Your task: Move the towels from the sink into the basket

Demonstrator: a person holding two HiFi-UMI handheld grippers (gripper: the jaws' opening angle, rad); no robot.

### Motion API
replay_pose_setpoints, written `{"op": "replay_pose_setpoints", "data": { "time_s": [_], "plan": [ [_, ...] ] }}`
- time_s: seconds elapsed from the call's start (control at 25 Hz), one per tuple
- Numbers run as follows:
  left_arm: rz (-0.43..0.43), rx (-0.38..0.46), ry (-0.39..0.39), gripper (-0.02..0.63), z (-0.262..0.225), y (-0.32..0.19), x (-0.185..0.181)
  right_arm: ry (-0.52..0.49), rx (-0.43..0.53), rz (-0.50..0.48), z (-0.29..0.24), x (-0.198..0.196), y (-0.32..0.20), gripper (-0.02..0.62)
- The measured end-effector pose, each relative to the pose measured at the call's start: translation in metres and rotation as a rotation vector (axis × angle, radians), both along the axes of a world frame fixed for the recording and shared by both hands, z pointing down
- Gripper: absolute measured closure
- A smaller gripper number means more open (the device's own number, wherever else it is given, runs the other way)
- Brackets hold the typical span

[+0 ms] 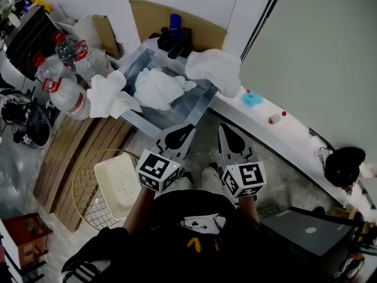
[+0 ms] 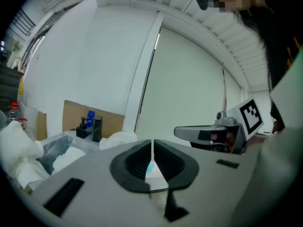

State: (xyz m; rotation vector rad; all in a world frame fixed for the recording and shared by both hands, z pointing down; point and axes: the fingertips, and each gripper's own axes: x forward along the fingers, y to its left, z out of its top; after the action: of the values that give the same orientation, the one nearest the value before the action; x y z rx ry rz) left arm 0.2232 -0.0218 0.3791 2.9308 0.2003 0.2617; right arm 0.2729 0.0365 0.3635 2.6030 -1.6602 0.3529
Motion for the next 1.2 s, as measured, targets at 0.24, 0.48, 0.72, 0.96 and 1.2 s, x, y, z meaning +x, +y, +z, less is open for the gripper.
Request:
{"op": "replay_pose_setpoints", "data": {
  "time_s": [0.24, 0.48, 0.72, 0.96, 1.2],
  "plan": [
    [-0.040, -0.002, -0.029, 0.589, 0.011, -0.015, 0.028, -0.020, 0.007, -0.016, 0.012, 0.048, -0.017, 0.591],
    [-0.139, -0.005, -0.051, 0.589, 0.016, -0.038, 0.065, -0.010, -0.039, -0.057, 0.027, 0.113, -0.039, 0.591],
    [-0.266, 0.007, -0.059, 0.589, 0.015, -0.068, 0.101, 0.032, -0.113, -0.189, 0.056, 0.178, -0.074, 0.589],
    [-0.395, 0.009, -0.094, 0.589, 0.021, -0.088, 0.110, 0.033, -0.201, -0.293, 0.096, 0.231, -0.110, 0.560],
    [-0.491, 0.007, -0.117, 0.589, 0.023, -0.099, 0.107, 0.067, -0.381, -0.372, 0.158, 0.249, -0.140, 0.258]
  ]
}}
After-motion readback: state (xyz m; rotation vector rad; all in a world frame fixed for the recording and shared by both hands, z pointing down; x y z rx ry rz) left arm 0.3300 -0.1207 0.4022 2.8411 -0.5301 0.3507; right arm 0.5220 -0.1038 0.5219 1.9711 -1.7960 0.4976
